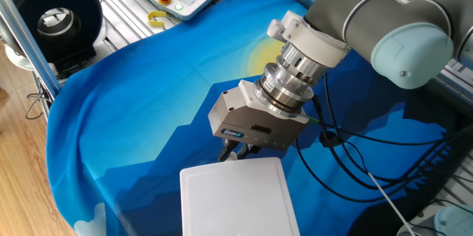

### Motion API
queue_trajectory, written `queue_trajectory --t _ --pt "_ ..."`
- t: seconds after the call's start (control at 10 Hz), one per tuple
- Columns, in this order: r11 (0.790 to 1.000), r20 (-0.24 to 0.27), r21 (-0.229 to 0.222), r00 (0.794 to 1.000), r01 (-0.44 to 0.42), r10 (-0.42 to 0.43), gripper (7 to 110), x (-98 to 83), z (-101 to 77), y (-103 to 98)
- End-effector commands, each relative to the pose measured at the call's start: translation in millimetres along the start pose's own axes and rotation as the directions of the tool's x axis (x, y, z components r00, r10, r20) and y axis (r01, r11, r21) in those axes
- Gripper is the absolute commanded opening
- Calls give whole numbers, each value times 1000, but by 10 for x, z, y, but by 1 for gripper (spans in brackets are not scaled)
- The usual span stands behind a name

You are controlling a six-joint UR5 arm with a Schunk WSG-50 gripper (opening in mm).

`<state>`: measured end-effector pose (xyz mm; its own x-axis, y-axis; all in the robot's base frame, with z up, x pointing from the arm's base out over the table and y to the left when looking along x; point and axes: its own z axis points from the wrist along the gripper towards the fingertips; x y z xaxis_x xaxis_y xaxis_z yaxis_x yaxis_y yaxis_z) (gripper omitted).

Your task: Grasp the handle and open the drawer

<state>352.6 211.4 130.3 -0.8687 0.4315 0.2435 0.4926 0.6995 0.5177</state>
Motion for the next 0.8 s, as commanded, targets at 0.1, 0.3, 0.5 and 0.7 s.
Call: queue_trajectory --t 0.1,0.3,0.5,0.7 --pt "1000 -4 -10 1000 -1 1 7 -8 -12 56" --pt "1000 -6 -10 1000 1 -1 7 -8 -9 58" --pt "1000 -6 -11 1000 2 -2 7 -9 -11 62" --pt "1000 -8 -10 1000 2 -2 7 -11 -10 65"
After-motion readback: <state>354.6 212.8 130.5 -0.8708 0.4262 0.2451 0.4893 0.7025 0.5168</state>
